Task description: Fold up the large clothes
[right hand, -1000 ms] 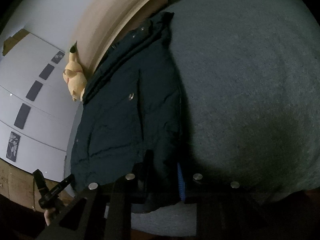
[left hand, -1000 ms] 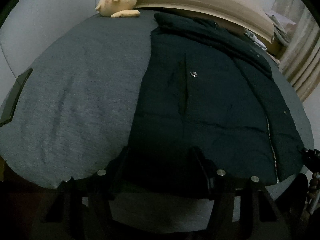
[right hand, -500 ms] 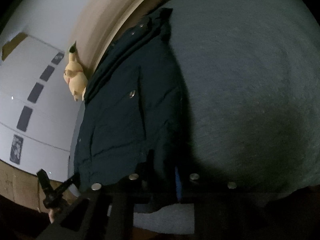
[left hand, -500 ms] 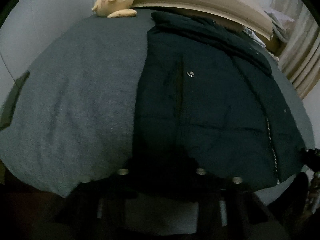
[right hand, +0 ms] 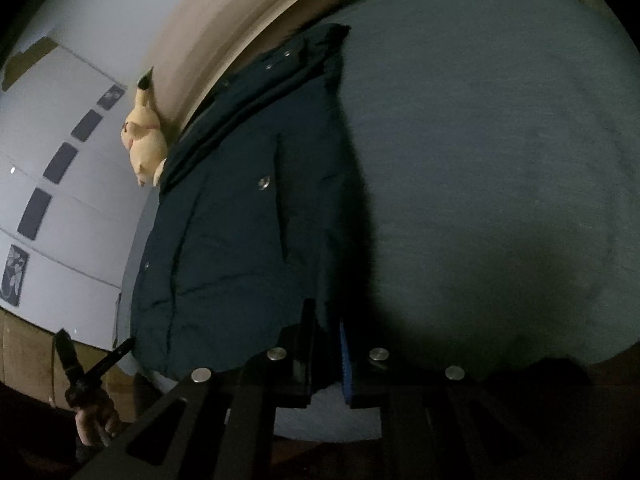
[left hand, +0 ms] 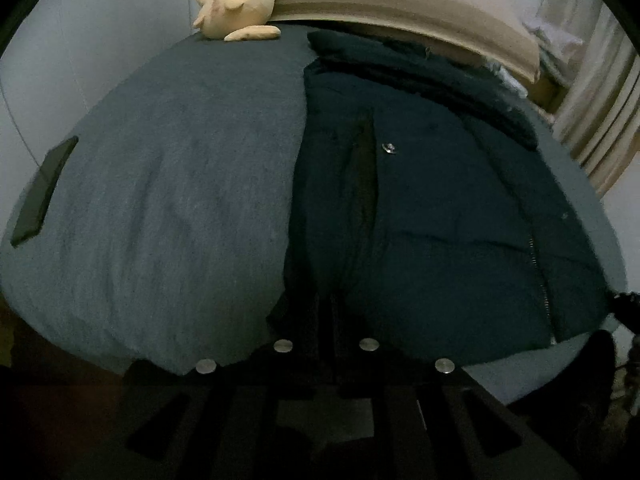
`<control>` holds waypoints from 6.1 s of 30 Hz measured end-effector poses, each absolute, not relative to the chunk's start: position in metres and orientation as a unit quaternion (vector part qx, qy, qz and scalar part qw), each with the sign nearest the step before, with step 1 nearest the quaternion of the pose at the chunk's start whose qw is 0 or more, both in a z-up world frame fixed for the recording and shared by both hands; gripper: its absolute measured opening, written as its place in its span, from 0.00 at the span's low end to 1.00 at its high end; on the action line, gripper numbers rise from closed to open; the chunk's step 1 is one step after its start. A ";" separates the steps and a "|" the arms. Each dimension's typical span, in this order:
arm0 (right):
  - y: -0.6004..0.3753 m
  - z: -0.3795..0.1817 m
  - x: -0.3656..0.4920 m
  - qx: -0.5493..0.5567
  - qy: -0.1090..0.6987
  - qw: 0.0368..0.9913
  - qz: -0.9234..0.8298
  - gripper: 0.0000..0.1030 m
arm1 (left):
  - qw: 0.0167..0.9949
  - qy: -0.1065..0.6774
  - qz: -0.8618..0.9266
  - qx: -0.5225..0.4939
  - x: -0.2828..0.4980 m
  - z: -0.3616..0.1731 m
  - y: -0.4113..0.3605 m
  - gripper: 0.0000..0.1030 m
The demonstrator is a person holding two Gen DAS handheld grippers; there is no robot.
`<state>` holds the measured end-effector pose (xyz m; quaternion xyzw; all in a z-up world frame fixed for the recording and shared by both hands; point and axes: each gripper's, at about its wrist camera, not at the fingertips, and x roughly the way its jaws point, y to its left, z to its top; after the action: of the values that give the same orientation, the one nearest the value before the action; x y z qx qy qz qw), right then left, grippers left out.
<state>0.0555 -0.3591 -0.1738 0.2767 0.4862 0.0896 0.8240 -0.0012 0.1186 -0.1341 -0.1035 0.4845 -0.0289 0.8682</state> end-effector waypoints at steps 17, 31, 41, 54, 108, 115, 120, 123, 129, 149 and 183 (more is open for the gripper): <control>-0.359 -0.193 0.064 0.352 0.468 0.801 0.121 0.63 | 0.841 0.507 -0.076 -0.172 0.042 -0.151 0.118 0.57; -0.358 -0.198 0.065 0.350 0.469 0.800 0.130 0.63 | 0.840 0.508 -0.120 -0.147 0.116 -0.153 0.134 0.58; -0.360 -0.199 0.070 0.345 0.474 0.798 0.138 0.63 | 0.739 0.482 -0.296 -0.366 0.111 -0.171 0.172 0.58; -0.358 -0.199 0.071 0.342 0.480 0.797 0.134 0.63 | 0.688 0.395 -0.382 -0.475 0.105 -0.164 0.160 0.67; -0.352 -0.200 0.064 0.335 0.486 0.786 0.181 0.43 | 0.790 0.504 -0.203 -0.286 0.043 -0.186 0.141 0.16; -0.343 -0.197 0.063 0.304 0.501 0.788 0.189 0.12 | 0.807 0.494 -0.196 -0.256 0.037 -0.173 0.130 0.09; -0.342 -0.190 0.055 0.285 0.501 0.793 0.195 0.11 | 0.815 0.487 -0.197 -0.246 0.027 -0.160 0.130 0.08; -0.343 -0.188 0.045 0.282 0.502 0.792 0.202 0.10 | 0.814 0.482 -0.204 -0.252 0.016 -0.155 0.133 0.08; -0.337 -0.188 0.028 0.289 0.509 0.785 0.206 0.10 | 0.811 0.484 -0.211 -0.250 -0.003 -0.150 0.133 0.08; -0.337 -0.132 0.036 0.345 0.421 0.797 0.262 0.08 | 0.843 0.418 -0.243 -0.238 -0.009 -0.086 0.129 0.08; -0.341 -0.074 0.032 0.337 0.346 0.829 0.284 0.08 | 0.880 0.351 -0.230 -0.221 -0.002 -0.035 0.136 0.07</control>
<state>0.0316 -0.3408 -0.0736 0.3367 0.3459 0.2837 0.8286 -0.0021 0.1360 -0.0353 -0.2205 0.3514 -0.2296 0.8805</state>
